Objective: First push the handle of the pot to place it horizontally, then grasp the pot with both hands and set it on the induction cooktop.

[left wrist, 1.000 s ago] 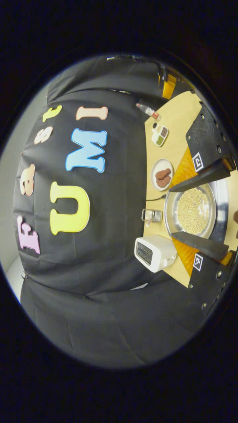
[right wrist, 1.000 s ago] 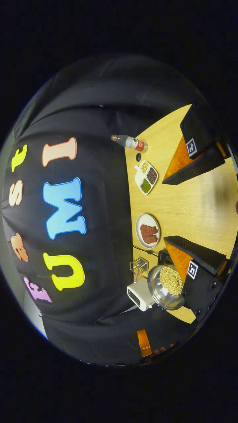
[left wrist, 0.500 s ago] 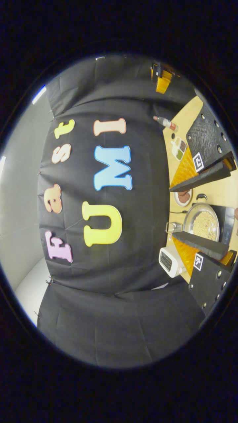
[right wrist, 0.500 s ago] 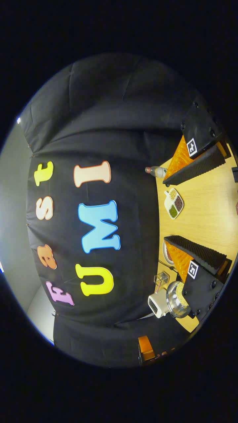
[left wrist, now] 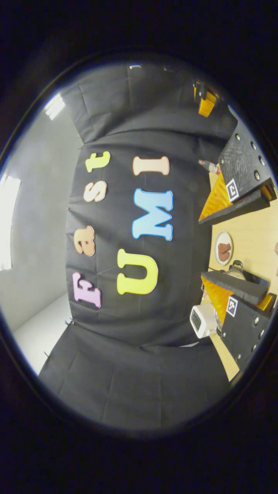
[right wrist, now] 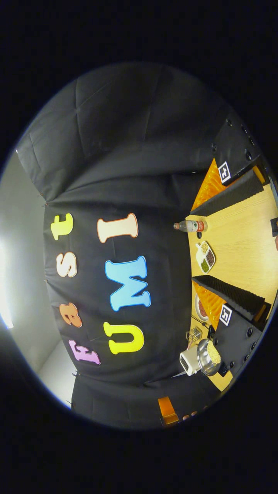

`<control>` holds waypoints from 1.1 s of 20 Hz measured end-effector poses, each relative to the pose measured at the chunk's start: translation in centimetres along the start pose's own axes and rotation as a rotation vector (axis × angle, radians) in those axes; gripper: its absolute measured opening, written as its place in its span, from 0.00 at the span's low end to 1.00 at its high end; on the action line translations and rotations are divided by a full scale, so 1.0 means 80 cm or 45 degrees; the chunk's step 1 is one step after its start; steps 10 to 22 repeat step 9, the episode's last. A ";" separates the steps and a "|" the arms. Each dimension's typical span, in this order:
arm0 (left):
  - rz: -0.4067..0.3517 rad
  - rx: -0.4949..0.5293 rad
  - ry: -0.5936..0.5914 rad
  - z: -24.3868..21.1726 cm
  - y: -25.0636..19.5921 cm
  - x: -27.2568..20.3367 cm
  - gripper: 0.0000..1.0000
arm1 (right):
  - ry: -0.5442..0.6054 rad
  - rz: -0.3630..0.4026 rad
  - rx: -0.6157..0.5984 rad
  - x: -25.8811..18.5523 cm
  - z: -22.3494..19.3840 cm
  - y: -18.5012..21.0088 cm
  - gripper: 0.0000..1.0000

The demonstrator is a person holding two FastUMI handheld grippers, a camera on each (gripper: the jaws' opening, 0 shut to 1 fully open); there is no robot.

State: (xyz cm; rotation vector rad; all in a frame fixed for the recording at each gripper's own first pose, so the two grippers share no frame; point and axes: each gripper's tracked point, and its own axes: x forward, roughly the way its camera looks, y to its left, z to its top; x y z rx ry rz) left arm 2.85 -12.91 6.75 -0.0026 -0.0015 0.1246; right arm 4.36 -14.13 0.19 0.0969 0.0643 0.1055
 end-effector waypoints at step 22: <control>-0.002 0.025 0.082 -0.036 -0.033 -0.057 0.70 | -0.012 0.102 -0.051 -0.022 -0.010 0.009 0.98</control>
